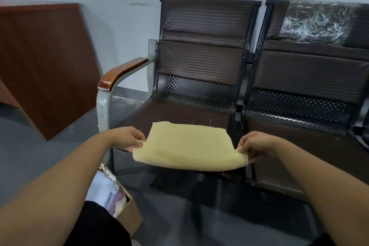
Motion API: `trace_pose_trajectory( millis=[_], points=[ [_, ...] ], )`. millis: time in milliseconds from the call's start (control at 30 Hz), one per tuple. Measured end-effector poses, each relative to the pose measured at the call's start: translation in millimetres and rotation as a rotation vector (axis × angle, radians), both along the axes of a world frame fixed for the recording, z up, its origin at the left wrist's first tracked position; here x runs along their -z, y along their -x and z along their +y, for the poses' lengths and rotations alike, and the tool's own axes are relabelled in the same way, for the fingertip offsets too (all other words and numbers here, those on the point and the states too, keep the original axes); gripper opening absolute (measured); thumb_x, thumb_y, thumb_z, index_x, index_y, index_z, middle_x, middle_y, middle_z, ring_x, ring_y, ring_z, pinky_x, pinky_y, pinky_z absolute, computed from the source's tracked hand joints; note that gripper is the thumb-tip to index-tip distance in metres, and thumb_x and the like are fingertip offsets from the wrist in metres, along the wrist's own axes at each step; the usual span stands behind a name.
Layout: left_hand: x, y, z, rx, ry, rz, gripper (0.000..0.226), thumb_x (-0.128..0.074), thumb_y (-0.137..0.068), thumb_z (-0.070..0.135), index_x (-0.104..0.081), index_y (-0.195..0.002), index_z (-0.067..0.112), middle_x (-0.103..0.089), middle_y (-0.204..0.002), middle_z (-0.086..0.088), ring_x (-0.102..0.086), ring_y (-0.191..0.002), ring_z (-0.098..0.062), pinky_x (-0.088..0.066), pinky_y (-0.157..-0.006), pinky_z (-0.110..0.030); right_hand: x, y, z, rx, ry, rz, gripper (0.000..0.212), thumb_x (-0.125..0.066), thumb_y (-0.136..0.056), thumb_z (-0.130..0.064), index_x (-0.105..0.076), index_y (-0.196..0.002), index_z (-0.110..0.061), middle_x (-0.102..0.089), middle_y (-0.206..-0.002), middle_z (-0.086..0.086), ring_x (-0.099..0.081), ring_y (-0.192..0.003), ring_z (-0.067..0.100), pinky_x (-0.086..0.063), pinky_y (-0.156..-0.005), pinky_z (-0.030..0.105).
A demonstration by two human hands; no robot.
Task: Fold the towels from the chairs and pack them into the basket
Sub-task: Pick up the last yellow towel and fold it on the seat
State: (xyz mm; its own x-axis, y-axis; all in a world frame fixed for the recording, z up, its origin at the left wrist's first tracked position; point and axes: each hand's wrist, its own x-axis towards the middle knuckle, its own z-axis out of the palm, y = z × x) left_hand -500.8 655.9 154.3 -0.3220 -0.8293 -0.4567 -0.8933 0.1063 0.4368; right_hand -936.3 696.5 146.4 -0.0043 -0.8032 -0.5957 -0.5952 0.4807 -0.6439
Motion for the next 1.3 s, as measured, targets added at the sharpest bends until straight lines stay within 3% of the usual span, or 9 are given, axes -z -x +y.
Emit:
trace_pose_trajectory(
  millis=[100, 267, 433, 567, 667, 833, 967, 1100, 1300],
  points=[
    [5, 5, -12, -0.121, 0.198, 0.072, 0.01, -0.06, -0.098, 0.022, -0.068, -0.094, 0.025, -0.07, -0.098, 0.003, -0.064, -0.091, -0.015, -0.053, -0.088, -0.037, 6, -3, -9, 0.064, 0.149, 0.078, 0.003, -0.067, -0.092, -0.007, -0.07, -0.093, -0.006, -0.07, -0.083, 0.009, -0.066, -0.075, 0.02, -0.061, -0.069, 0.035],
    [13, 25, -45, -0.355, 0.521, 0.093, 0.014, -0.06, -0.096, 0.022, -0.073, -0.103, 0.022, -0.067, -0.096, 0.004, -0.058, -0.092, -0.016, -0.041, -0.082, -0.029, 21, -8, -43, 0.258, 0.378, 0.131, 0.004, -0.069, -0.092, -0.012, -0.072, -0.091, -0.009, -0.062, -0.078, 0.01, -0.051, -0.063, 0.019, -0.04, -0.049, 0.028],
    [30, 44, -84, -0.507, 0.586, 0.207, 0.018, -0.06, -0.095, 0.018, -0.074, -0.107, 0.018, -0.07, -0.09, 0.001, -0.061, -0.076, -0.013, -0.044, -0.071, -0.022, 35, -18, -86, 0.438, 0.402, 0.075, 0.008, -0.061, -0.096, -0.011, -0.068, -0.096, -0.013, -0.068, -0.077, 0.011, -0.062, -0.057, 0.018, -0.051, -0.051, 0.028],
    [41, 50, -111, -0.568, 0.529, 0.42, 0.057, -0.07, -0.088, 0.02, -0.05, -0.141, 0.022, -0.06, -0.132, 0.0, -0.064, -0.107, -0.022, -0.053, -0.091, -0.037, 47, -25, -117, 0.528, 0.419, -0.041, 0.03, -0.057, -0.097, -0.008, -0.058, -0.127, -0.009, -0.071, -0.098, 0.016, -0.07, -0.07, 0.021, -0.058, -0.061, 0.032],
    [57, 47, -122, -0.564, 0.469, 0.259, 0.057, -0.07, -0.088, 0.026, -0.048, -0.141, 0.015, -0.052, -0.14, -0.008, -0.058, -0.108, -0.024, -0.043, -0.089, -0.033, 54, -42, -116, 0.286, 0.391, 0.142, 0.065, -0.061, -0.098, -0.024, -0.029, -0.154, -0.016, -0.062, -0.119, 0.012, -0.065, -0.088, 0.023, -0.05, -0.069, 0.031],
    [85, 42, -120, -0.604, 0.211, -0.025, 0.056, -0.068, -0.088, 0.034, -0.049, -0.13, 0.002, -0.053, -0.134, -0.019, -0.053, -0.119, -0.035, -0.039, -0.081, -0.032, 75, -109, -106, -0.259, 0.435, 0.356, 0.065, -0.048, -0.101, -0.042, -0.024, -0.156, -0.018, -0.027, -0.161, 0.009, -0.035, -0.144, 0.028, -0.033, -0.116, 0.042],
    [88, 55, -112, -0.56, 0.111, -0.149, 0.046, -0.07, -0.087, 0.045, -0.054, -0.105, 0.007, -0.061, -0.116, -0.014, -0.058, -0.096, -0.03, -0.045, -0.075, -0.033, 98, -156, -93, -0.442, 0.412, 0.488, 0.065, -0.035, -0.103, -0.053, -0.022, -0.156, -0.016, -0.011, -0.165, 0.017, -0.014, -0.152, 0.031, -0.014, -0.123, 0.047],
    [86, 70, -103, -0.538, 0.044, -0.146, 0.033, -0.071, -0.088, 0.034, -0.051, -0.096, 0.009, -0.054, -0.084, -0.002, -0.052, -0.083, -0.023, -0.041, -0.069, -0.03, 122, -165, -85, -0.456, 0.393, 0.526, 0.065, -0.022, -0.104, -0.055, -0.016, -0.158, -0.019, 0.0, -0.167, 0.017, 0.003, -0.154, 0.028, 0.001, -0.124, 0.049],
    [77, 63, -98, -0.659, -0.013, 0.059, 0.039, -0.069, -0.087, 0.024, -0.059, -0.115, -0.001, -0.063, -0.107, -0.01, -0.062, -0.092, -0.026, -0.046, -0.066, -0.031, 127, -155, -86, -0.509, 0.437, 0.526, 0.066, -0.019, -0.103, -0.057, -0.015, -0.159, -0.022, 0.0, -0.168, 0.012, 0.005, -0.155, 0.024, 0.004, -0.125, 0.046]
  ],
)
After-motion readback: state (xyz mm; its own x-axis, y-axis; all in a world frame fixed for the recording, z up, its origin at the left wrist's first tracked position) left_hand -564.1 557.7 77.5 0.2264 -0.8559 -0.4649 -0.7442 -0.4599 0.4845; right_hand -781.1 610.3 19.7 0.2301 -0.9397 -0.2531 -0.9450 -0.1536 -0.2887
